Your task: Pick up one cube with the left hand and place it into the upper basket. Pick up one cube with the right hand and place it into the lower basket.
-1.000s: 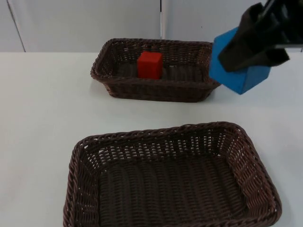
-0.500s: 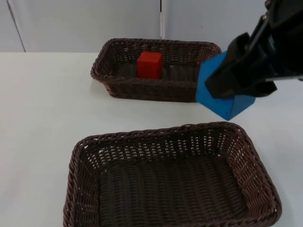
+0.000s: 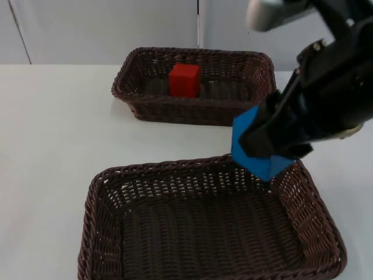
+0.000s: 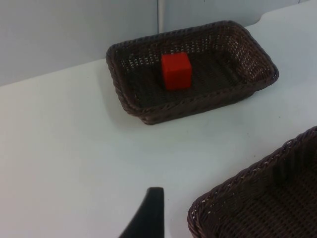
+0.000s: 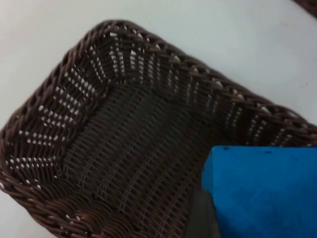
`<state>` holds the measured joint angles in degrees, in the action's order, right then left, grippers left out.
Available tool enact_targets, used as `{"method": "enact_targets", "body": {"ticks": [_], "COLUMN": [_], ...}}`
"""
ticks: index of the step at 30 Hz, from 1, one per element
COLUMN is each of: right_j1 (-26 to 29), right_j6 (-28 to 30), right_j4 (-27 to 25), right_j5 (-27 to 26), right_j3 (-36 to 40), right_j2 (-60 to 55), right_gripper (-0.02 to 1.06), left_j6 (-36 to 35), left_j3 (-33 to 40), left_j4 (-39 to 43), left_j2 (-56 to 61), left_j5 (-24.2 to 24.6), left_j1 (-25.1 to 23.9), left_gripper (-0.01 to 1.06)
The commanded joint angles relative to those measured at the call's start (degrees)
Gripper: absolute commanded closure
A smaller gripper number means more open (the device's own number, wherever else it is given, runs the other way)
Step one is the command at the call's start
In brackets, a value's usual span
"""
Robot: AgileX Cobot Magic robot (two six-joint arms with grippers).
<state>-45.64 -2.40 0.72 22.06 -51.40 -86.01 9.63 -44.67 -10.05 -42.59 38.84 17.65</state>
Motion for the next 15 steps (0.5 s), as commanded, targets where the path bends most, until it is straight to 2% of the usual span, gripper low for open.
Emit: {"method": "enact_targets", "body": {"ticks": [1,15], "right_j1": [-0.39,-0.39], "right_j6": [0.35,0.47], "right_j4": [-0.72,-1.04], "right_j5": [-1.96,-10.75], "right_j3": [0.07,0.07], "right_j2": [-1.3,-14.98], "right_gripper": [1.05,1.05], "left_j6": [-0.08,-0.08], "left_j3": [0.34,0.34], "left_j4": [-0.23,0.02], "left_j2": [0.36,0.36], "left_j5": [0.27,0.27], "left_j1": [0.29,0.29], "left_gripper": [0.16,0.16]}}
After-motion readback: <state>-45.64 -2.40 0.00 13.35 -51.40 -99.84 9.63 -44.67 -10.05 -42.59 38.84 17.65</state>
